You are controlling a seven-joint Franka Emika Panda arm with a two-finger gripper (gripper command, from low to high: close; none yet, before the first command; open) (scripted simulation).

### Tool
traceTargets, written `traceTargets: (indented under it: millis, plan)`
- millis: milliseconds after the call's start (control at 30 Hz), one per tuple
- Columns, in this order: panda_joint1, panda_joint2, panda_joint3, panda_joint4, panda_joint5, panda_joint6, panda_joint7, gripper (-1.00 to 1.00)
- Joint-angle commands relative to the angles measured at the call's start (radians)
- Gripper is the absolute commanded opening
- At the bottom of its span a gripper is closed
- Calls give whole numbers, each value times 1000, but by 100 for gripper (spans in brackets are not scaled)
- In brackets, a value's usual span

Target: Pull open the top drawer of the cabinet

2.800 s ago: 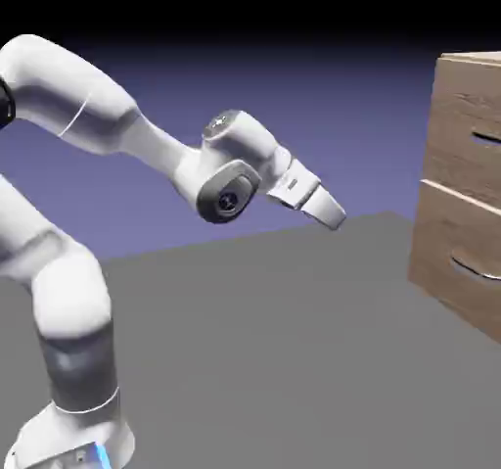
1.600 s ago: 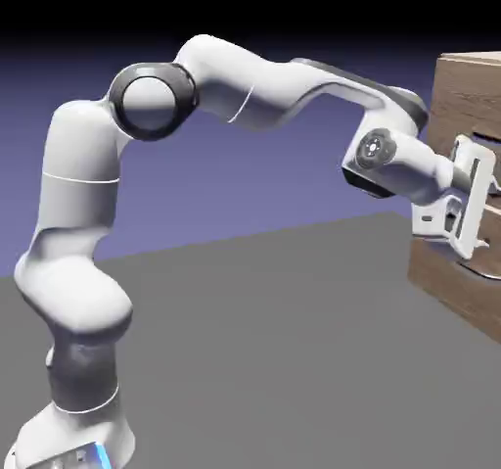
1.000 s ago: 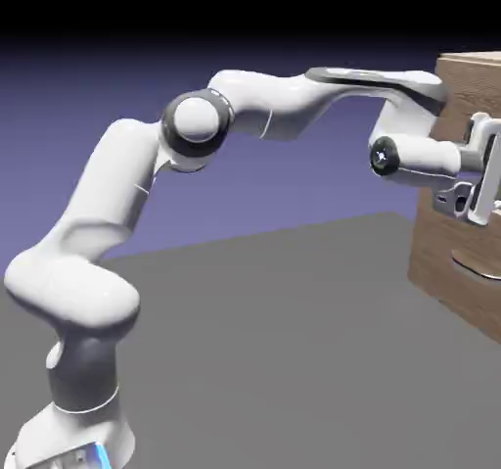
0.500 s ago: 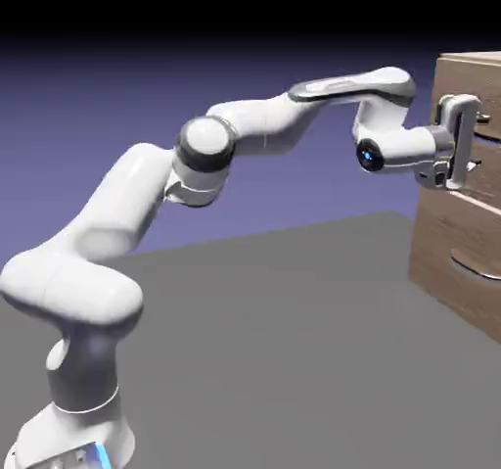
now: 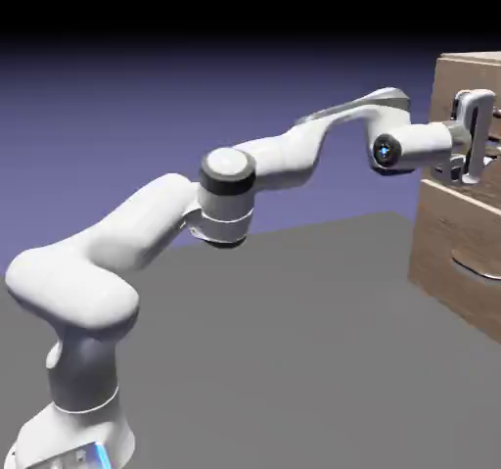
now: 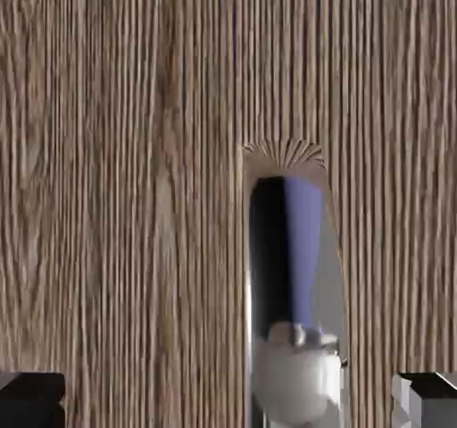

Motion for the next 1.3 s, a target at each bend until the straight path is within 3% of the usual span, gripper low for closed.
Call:
traceTargets:
  millis: [0,67,100,533,1267]
  plan:
    - [-9,18,-13,19,-22,2,44,0]
    - [-21,42,-32,46,-51,5,103,0]
    - [-21,42,-32,46,-51,5,103,-100]
    - [252,-46,-125,-380,290,-140,-262,-100]
    - [818,-139,-358,-1178,436,-396,-501,-100]
